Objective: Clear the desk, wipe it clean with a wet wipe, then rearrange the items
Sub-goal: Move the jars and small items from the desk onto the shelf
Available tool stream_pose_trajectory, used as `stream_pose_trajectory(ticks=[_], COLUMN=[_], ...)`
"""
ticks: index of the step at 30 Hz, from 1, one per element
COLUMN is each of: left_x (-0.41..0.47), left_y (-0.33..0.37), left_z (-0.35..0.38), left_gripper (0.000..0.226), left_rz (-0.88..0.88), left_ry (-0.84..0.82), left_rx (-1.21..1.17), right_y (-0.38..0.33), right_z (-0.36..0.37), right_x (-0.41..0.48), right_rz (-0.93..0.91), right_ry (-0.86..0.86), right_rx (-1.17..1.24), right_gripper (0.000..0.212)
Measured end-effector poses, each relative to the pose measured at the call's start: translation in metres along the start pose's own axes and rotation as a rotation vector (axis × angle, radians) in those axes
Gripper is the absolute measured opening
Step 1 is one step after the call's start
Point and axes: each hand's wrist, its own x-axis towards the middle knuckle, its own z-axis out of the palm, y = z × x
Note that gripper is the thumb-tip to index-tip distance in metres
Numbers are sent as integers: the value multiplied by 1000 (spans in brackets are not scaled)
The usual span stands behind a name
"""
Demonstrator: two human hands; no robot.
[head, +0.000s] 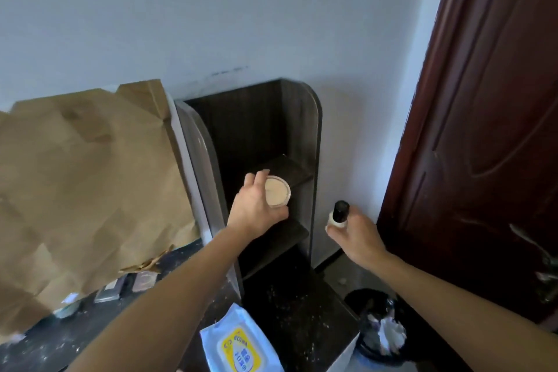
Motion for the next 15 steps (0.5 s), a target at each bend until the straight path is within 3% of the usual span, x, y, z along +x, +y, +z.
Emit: stream_pose_trajectory(ticks=[7,11,15], left_x=[78,93,103], left_y=[-18,-31,-44], left_z=[19,32,38], left_gripper=[80,69,56], left_rz=[-155,-254,-273], left_ry=[16,56,127], left_rx=[-51,-132,-137], right_y=[-24,-40,-56], right_z=[-3,20,49], right_x=[92,132,165], right_rz=[-77,-137,-173], right_ry=[52,33,35], right_rx=[24,-51,-109], right_gripper=[31,49,51])
